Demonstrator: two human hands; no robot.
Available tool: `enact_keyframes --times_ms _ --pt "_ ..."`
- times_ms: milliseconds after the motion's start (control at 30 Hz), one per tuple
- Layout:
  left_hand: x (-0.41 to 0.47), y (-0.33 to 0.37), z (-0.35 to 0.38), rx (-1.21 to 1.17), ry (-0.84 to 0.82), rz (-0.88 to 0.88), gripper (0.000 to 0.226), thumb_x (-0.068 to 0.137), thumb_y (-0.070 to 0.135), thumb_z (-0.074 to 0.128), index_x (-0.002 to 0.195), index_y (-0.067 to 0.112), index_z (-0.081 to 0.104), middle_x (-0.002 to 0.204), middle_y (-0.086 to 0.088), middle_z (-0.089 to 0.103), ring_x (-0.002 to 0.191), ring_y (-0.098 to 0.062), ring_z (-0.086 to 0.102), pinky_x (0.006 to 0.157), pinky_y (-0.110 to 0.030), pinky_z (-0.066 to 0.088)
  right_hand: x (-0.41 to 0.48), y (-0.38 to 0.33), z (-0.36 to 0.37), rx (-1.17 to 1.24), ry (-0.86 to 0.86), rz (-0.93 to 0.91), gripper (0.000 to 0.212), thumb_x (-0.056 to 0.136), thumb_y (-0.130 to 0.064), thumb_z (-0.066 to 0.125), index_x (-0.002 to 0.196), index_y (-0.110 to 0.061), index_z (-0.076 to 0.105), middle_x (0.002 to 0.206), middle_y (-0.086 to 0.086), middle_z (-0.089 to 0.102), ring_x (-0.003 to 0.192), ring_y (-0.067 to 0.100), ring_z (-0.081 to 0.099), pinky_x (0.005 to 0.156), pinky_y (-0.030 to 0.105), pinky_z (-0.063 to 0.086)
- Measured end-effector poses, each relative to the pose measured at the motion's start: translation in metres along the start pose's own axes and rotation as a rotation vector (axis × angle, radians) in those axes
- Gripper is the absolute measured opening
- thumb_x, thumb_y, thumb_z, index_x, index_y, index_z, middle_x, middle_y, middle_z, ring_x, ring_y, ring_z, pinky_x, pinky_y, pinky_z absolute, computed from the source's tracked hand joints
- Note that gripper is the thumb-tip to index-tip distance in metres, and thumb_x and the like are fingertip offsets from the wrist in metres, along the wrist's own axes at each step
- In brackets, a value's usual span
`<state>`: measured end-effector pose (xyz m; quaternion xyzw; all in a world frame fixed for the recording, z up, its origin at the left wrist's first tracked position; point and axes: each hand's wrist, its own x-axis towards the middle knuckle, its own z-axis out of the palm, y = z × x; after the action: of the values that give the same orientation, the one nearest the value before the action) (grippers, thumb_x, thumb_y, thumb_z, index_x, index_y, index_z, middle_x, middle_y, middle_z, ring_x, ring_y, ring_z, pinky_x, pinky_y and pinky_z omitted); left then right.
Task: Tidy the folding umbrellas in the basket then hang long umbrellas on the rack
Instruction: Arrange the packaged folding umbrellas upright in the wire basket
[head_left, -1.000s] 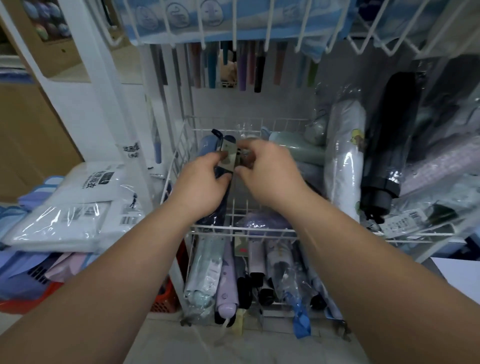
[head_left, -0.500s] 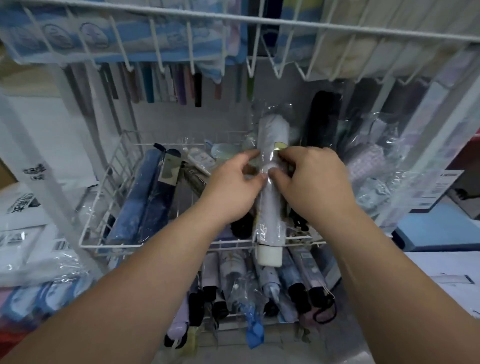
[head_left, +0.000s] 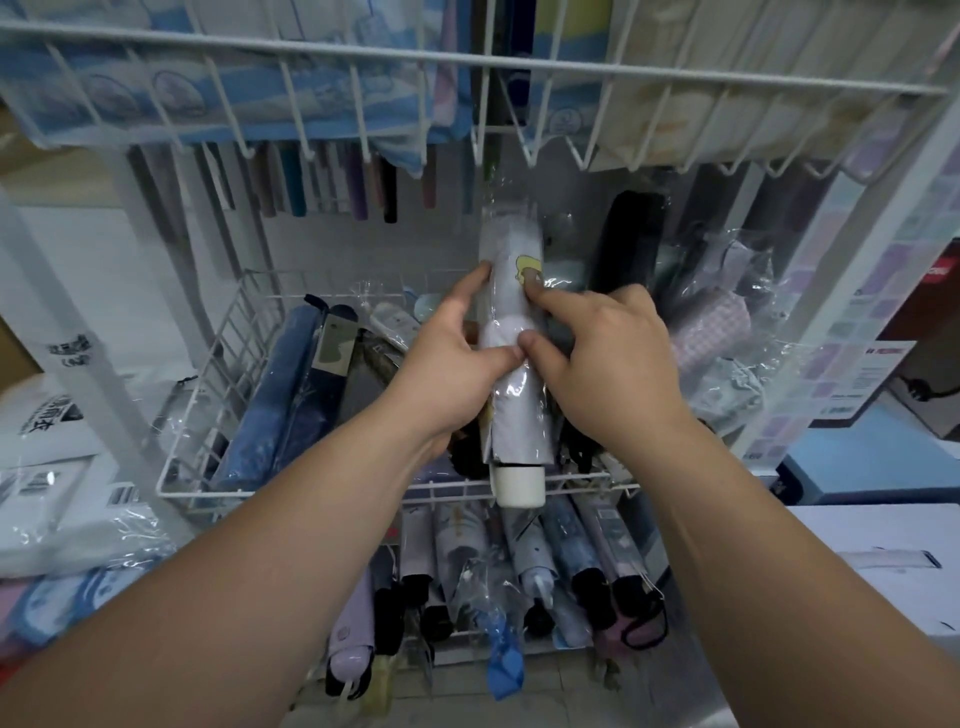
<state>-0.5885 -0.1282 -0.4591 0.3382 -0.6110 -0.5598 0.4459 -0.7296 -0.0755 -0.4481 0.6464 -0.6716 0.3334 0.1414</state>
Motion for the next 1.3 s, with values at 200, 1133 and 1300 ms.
enact_keyframes --times_ms 200,1133,1300 --pt "-0.001 0.014 -0.029 -0.059 0.077 0.072 0.063 0.092 0.001 0.067 0.142 0.035 0.048 0.113 -0.013 0.073 0.096 -0.022 0.075 0.079 -0.034 0.061 0.015 -0.028 0.005 0.192 -0.05 0.011 0.05 0.098 -0.043 0.054 0.147 -0.039 0.045 0.108 0.001 0.073 0.107 0.029 0.052 0.096 0.037 0.042" --pt "-0.022 -0.014 -0.184 1.096 0.201 -0.199 0.064 0.093 0.008 0.062 0.152 0.016 0.04 0.157 -0.006 0.041 0.141 -0.026 0.042 0.108 -0.025 0.034 0.042 -0.162 0.171 1.086 -0.633 0.49 0.079 0.077 0.005 0.077 0.146 -0.023 0.049 0.135 0.007 0.059 0.11 0.023 0.064 0.091 0.043 0.059" --pt "-0.027 -0.018 -0.186 1.157 0.319 -0.155 0.05 0.087 0.007 0.065 0.136 0.017 0.06 0.14 -0.004 0.058 0.126 -0.025 0.055 0.092 -0.022 0.039 0.049 -0.158 0.172 0.979 -0.699 0.371 0.078 0.076 -0.003 0.082 0.145 -0.023 0.051 0.143 0.0 0.053 0.122 0.014 0.053 0.104 0.034 0.05"
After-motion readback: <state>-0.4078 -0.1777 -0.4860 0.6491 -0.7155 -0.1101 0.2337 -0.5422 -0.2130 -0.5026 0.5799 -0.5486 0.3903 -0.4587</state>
